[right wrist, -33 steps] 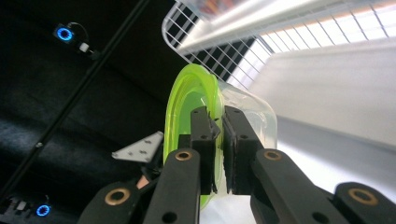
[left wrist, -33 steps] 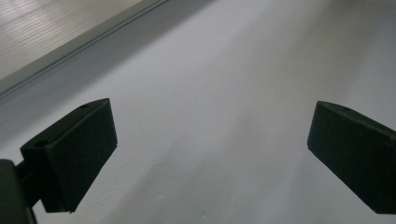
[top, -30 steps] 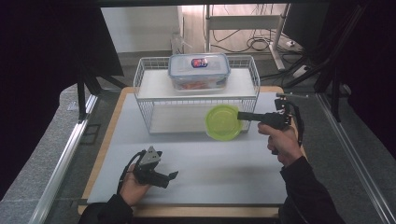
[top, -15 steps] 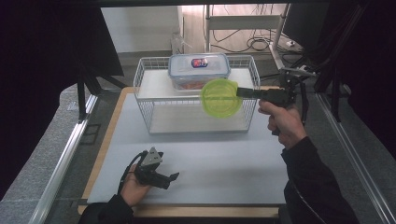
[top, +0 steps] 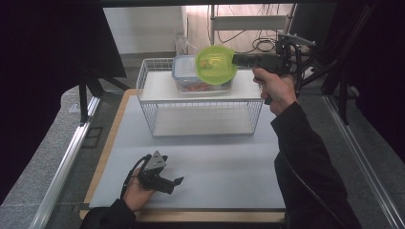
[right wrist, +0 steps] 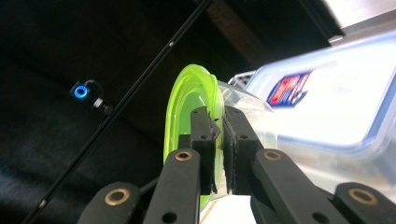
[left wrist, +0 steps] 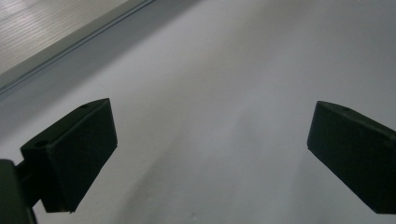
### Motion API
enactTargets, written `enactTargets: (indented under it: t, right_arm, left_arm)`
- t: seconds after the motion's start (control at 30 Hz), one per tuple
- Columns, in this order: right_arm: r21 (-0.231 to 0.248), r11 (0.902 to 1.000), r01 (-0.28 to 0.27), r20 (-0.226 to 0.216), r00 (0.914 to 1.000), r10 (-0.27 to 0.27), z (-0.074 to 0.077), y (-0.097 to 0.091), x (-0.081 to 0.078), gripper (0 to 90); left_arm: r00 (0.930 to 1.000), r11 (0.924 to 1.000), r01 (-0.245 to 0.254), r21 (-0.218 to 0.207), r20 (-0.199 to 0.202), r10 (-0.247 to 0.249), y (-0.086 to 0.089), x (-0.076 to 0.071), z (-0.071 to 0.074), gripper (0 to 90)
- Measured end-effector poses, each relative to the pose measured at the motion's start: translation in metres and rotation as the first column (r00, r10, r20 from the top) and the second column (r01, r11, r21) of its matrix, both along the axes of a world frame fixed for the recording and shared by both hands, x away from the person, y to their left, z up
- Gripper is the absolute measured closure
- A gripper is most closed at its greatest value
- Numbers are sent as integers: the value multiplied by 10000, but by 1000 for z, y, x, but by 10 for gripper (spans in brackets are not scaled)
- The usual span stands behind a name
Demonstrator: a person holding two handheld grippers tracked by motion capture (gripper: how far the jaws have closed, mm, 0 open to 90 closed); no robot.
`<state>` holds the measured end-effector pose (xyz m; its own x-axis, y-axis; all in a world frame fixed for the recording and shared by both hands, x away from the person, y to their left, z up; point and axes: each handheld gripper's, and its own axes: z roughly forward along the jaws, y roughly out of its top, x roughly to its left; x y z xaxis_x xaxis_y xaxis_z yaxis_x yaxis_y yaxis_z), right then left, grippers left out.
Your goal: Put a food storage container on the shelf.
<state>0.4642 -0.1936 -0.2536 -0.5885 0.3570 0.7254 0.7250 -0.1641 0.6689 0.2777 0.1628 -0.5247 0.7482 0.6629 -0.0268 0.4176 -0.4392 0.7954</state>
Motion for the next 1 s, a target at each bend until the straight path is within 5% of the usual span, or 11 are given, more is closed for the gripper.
enactTargets:
  t: [0.57, 0.77, 1.0]
  right_arm:
    - [-401, 9891, 1415, -901, 9854, -1447, -5, 32, 53, 832]
    - [-685, 9722, 2237, -785, 9703, -2288, -8, 43, 63, 766]
    - [-1053, 9599, 2597, -469, 9629, -2657, -12, 53, 67, 691]
  left_arm:
    - [9999, 9999, 101, -125, 73, -100, 0, -1, 1, 12]
    - [9999, 9998, 124, -145, 60, -123, 1, -1, 1, 12]
    - [9998, 9998, 176, -114, 36, -175, 1, -2, 1, 12]
